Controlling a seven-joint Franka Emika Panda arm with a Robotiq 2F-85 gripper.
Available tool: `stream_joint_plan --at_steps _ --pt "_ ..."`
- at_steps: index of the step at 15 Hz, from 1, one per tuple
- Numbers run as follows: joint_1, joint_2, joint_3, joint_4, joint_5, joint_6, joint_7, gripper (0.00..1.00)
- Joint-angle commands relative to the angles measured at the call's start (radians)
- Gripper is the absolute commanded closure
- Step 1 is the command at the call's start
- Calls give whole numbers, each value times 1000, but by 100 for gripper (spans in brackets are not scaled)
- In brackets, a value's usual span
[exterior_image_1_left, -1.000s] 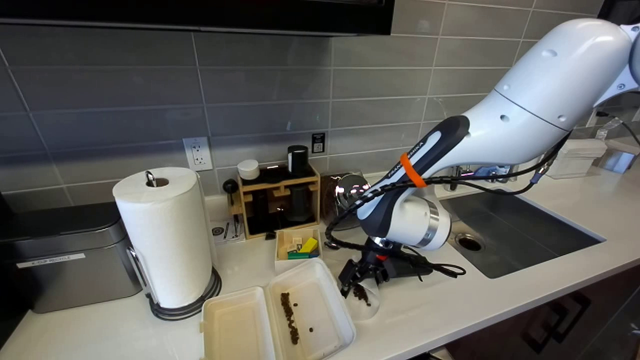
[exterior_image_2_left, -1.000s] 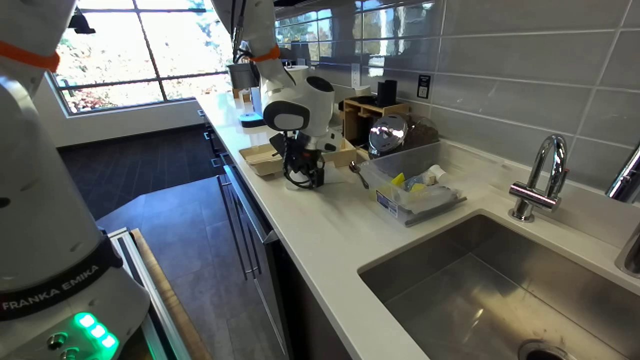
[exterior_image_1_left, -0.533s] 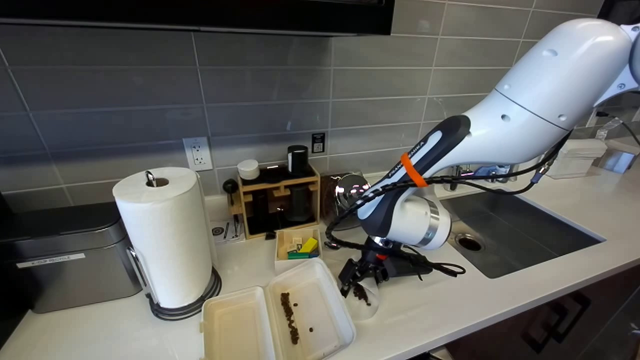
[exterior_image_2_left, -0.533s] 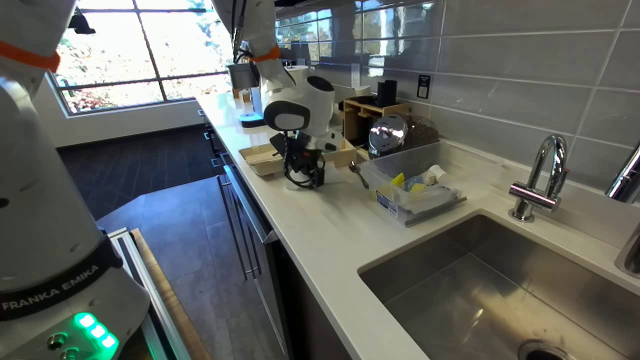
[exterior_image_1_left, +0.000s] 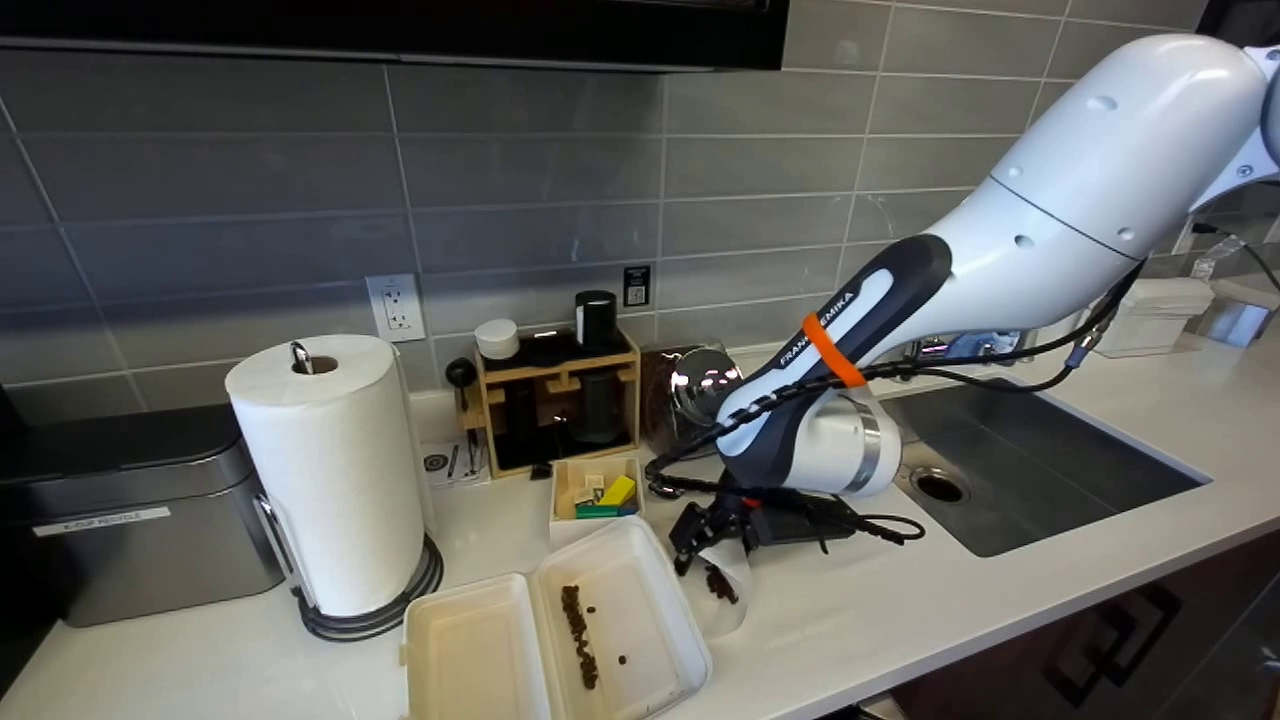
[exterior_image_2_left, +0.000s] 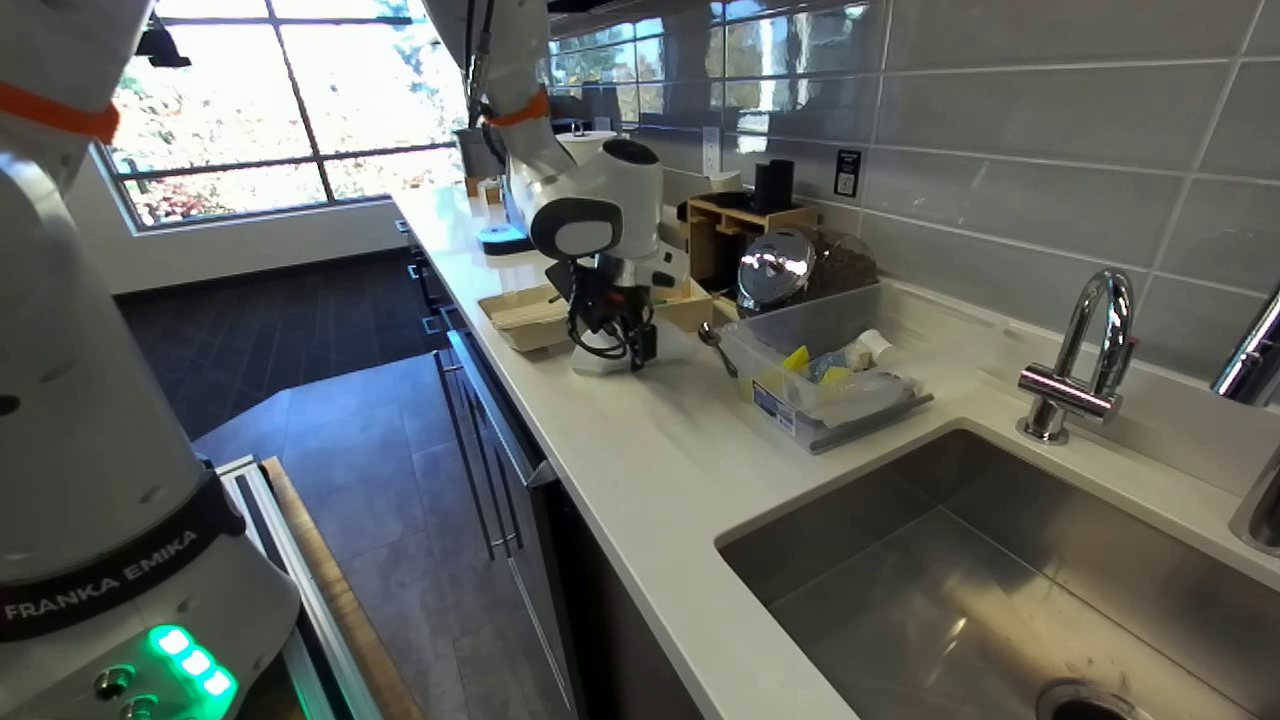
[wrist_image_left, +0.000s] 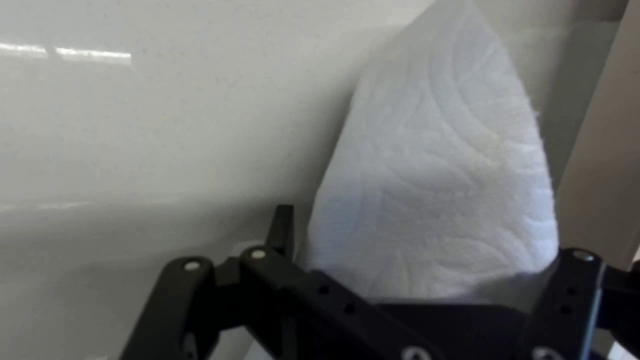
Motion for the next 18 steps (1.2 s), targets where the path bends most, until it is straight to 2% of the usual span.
stream_joint_plan --at_steps 1,7,13,15,18 --pt "63 6 -39 -5 -114 56 187 0" --pt "193 10 -142 7 -271 67 439 0" --pt "243 21 -153 42 -345 70 496 0" --pt "291 34 -197 58 -373 76 546 0" --pt "388 59 -306 81 -423 69 651 0"
